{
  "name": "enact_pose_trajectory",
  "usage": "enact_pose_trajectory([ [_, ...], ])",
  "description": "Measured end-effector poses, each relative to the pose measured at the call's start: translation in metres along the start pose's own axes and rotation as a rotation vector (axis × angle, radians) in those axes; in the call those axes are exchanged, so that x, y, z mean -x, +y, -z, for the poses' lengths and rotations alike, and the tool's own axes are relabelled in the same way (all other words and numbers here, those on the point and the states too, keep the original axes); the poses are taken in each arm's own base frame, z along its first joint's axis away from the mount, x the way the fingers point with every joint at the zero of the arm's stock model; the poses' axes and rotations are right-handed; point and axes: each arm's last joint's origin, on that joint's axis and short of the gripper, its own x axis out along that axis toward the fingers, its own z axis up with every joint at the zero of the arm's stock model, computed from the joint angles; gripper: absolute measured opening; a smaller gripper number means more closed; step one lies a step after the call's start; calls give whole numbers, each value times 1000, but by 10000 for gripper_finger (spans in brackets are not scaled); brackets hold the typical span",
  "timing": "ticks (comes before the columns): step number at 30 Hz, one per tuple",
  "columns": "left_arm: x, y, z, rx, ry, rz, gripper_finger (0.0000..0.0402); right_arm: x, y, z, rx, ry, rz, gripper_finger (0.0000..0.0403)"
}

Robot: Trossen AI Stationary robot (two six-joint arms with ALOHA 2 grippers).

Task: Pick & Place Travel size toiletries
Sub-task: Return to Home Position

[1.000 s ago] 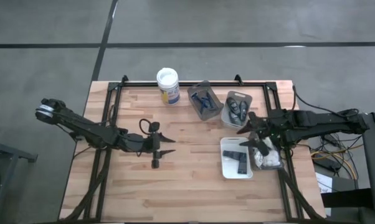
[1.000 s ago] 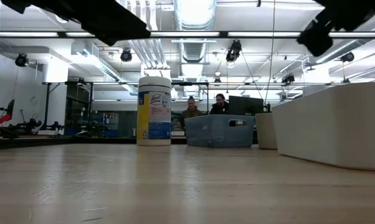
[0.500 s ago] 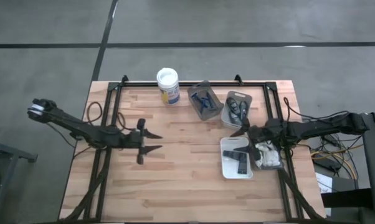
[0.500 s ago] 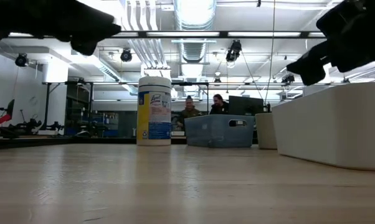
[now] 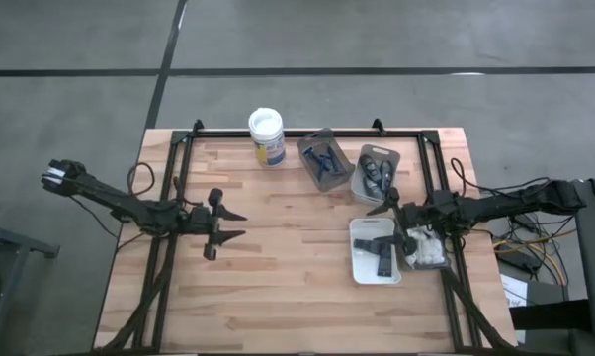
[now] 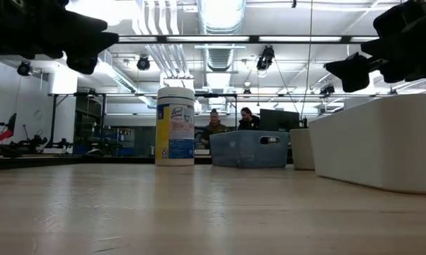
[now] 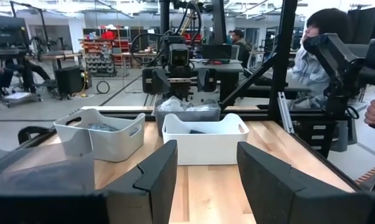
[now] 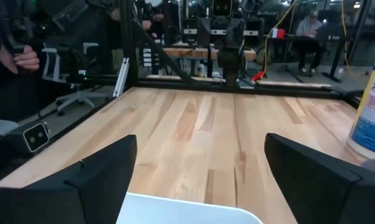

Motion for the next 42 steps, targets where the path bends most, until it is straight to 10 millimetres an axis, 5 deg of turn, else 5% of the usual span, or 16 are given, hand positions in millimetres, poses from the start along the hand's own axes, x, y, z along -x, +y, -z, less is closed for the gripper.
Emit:
enact_pose_trajectory([
  [11,0,1,1,48,5,-20,171,-2,0,4,-30,38,1,356],
  [18,2,1,1,-87,-2,13,171,-3,0,5,-95,45,2,335],
  [24,14,4,13,-78,-86,147,171,-3,0,5,-75,48,1,317],
  [42,46,23,6,-154,-121,266,171,2,1,-4,-24,-33,-9,270],
])
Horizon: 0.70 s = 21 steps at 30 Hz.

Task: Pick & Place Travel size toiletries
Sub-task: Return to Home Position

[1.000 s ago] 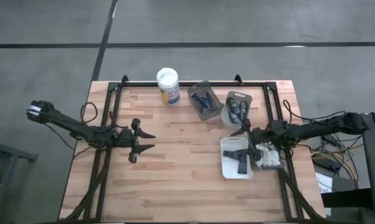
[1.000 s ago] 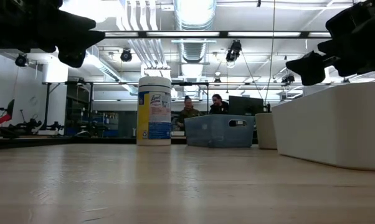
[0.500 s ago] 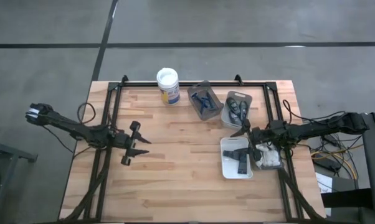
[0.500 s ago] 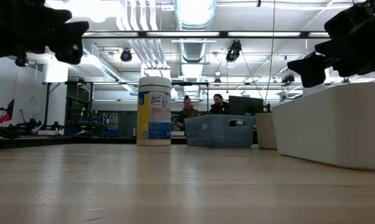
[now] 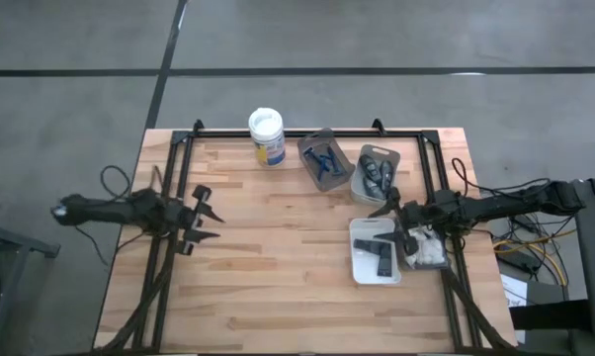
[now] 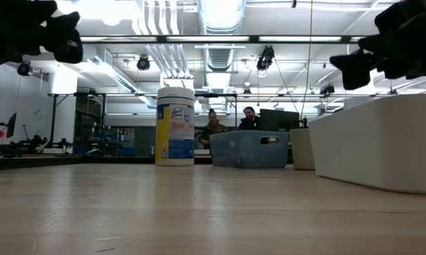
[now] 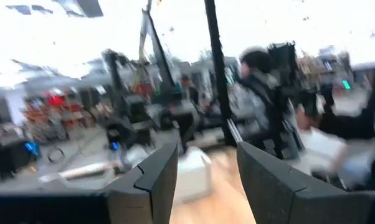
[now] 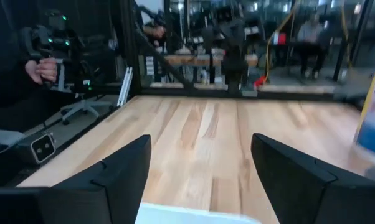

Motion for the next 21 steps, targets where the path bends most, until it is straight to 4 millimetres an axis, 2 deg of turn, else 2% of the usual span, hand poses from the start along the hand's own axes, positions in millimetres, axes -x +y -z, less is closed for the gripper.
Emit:
enact_pose_trajectory([
  [2,4,2,-2,3,-19,-25,171,2,1,-4,39,-33,-3,265],
  [6,3,3,6,27,67,3,171,8,2,-10,120,-89,-32,255],
  [11,5,3,10,44,97,7,171,20,2,-21,148,-192,-14,244],
  [21,5,2,11,21,106,16,171,37,4,-18,106,-194,-17,227],
])
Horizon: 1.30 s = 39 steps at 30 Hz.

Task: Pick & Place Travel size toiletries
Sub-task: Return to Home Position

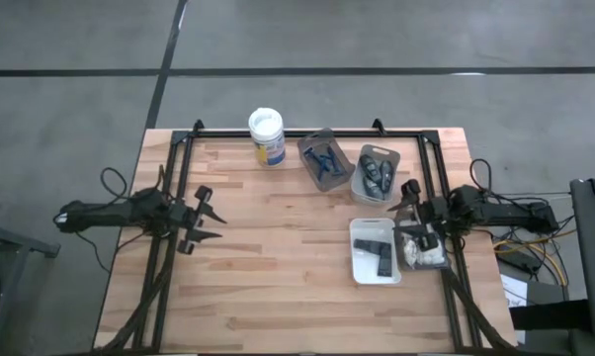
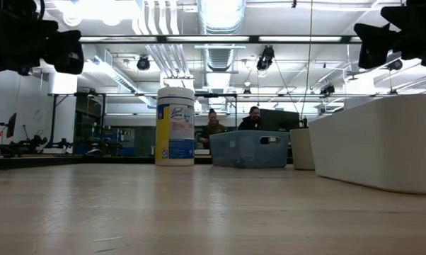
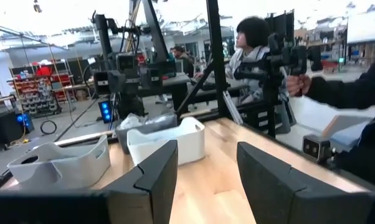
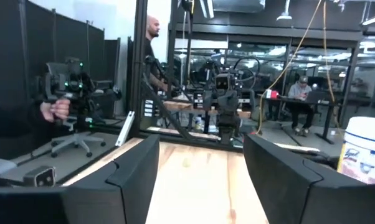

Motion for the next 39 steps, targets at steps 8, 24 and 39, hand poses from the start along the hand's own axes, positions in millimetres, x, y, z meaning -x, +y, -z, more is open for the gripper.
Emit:
enact_pose_trajectory([
  [8,0,0,2,-47,15,2,171,0,0,6,35,56,-14,236],
  [24,-3,0,10,-41,105,16,171,-1,0,18,-45,185,-13,290],
  [39,-9,7,26,292,267,-244,171,-5,-6,23,-219,223,193,334],
])
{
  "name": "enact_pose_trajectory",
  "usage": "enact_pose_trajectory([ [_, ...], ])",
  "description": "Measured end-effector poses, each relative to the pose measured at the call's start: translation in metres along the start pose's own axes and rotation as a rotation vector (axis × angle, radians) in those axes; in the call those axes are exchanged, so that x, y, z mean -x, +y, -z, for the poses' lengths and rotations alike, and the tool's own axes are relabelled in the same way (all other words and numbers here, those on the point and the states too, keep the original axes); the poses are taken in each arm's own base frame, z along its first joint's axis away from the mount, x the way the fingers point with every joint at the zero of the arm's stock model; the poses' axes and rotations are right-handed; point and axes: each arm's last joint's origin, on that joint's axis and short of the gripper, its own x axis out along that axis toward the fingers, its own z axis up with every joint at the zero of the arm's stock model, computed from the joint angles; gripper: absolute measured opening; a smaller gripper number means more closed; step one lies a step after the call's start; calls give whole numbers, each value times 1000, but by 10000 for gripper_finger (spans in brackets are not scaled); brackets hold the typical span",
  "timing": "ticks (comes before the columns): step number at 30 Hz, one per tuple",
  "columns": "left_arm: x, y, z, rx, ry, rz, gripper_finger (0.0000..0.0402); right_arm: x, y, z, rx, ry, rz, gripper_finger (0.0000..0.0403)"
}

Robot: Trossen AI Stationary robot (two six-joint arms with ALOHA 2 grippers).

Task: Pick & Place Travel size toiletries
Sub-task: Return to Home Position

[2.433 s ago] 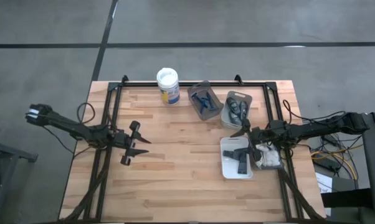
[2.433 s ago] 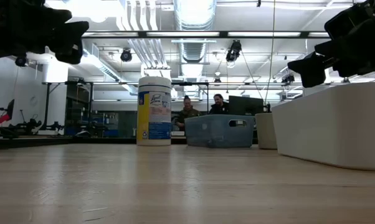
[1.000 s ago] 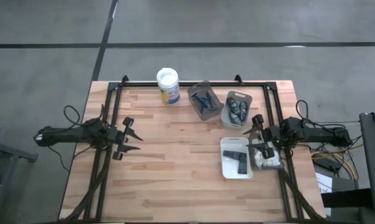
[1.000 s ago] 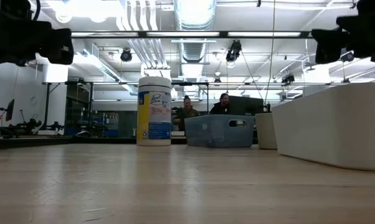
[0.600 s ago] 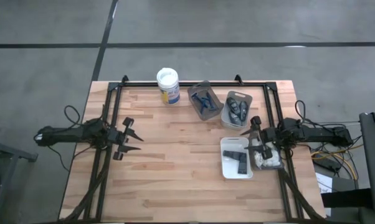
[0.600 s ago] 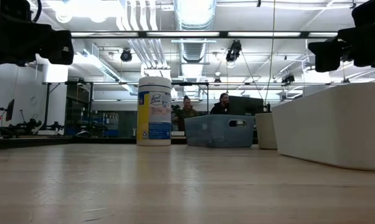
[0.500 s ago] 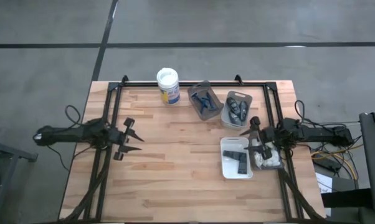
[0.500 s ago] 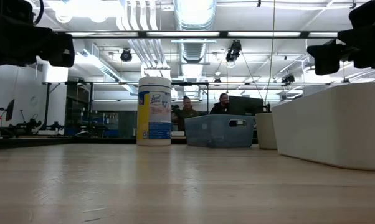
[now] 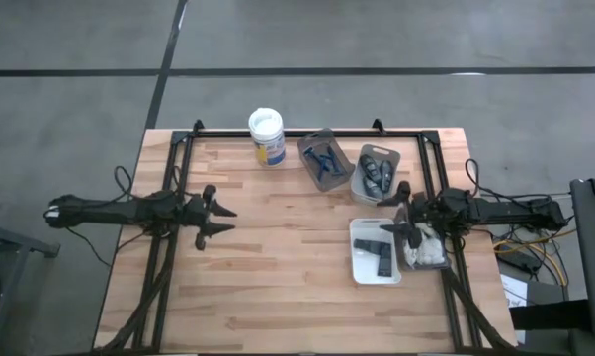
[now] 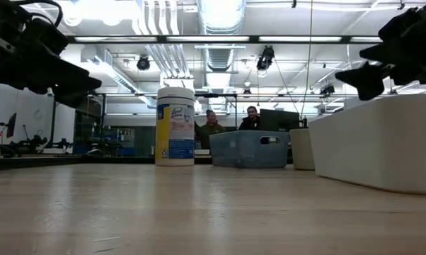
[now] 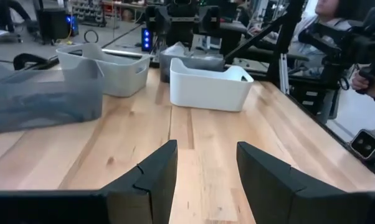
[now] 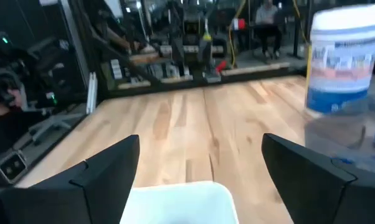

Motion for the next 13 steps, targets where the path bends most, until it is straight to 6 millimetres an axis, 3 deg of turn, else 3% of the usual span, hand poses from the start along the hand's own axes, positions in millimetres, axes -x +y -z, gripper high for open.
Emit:
enact_pose_trajectory([
  [13,2,-1,-4,-22,-40,5,171,2,0,-5,84,-55,26,361],
])
